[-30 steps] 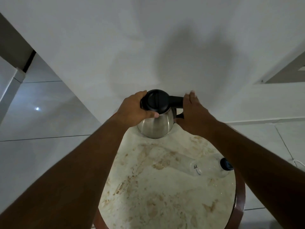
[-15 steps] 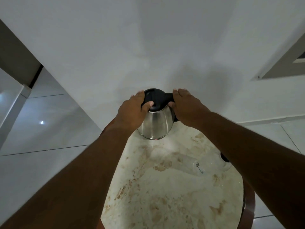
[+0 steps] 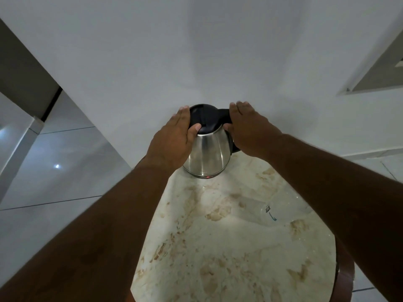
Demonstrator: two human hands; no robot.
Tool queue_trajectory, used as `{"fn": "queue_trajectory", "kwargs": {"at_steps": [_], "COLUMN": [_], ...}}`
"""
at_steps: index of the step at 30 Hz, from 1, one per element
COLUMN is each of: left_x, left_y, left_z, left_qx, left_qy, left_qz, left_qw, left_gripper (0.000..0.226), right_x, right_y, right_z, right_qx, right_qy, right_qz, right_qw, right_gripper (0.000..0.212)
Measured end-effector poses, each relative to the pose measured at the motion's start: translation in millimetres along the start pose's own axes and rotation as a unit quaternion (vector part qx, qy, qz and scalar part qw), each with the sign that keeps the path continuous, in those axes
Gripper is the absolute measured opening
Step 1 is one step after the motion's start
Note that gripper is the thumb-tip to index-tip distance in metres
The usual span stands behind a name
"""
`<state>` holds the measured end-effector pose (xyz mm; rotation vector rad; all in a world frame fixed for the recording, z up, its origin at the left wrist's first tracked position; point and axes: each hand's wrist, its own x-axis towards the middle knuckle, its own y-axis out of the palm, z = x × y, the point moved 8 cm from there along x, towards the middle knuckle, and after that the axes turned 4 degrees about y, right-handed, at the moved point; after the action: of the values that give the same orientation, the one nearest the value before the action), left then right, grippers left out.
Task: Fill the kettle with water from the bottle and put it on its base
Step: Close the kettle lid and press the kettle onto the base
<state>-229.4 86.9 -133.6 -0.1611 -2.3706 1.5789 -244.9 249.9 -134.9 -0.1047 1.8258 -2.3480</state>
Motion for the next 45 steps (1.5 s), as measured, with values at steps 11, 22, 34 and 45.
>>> {"fn": "queue_trajectory", "kwargs": {"at_steps": [11,22,34,45], "left_x": [-1.3,-1.4,-1.9,-1.5], "left_y": [1.5,3.6,6.1,6.1], "left_z": [1.0,2.8,6.2,6.6], "left_qx": [-0.025,-0.021,-0.023,-0.023], "left_qy": [-0.009,-0.016,-0.027,-0.026], "left_qz": [-0.004,0.003,0.0,0.002], "left_qw": [1.0,1.0,0.999,0.999], "left_gripper": [0.057,0.058,0.058,0.059], "right_x": [-1.2,0.3,0.7,1.2], "right_y": [1.6,6.1,8.8,10.3], "right_z": [0.6,-1.1,-0.7,-0.8], "right_qx": [0.005,0.005,-0.012,0.004], "right_qy": [0.011,0.002,-0.01,-0.007], "right_qz": [0.01,-0.008,-0.019,-0.034], "right_qw": [1.0,1.0,1.0,0.999], "right_gripper": [0.06,0.064,0.066,0.066]}}
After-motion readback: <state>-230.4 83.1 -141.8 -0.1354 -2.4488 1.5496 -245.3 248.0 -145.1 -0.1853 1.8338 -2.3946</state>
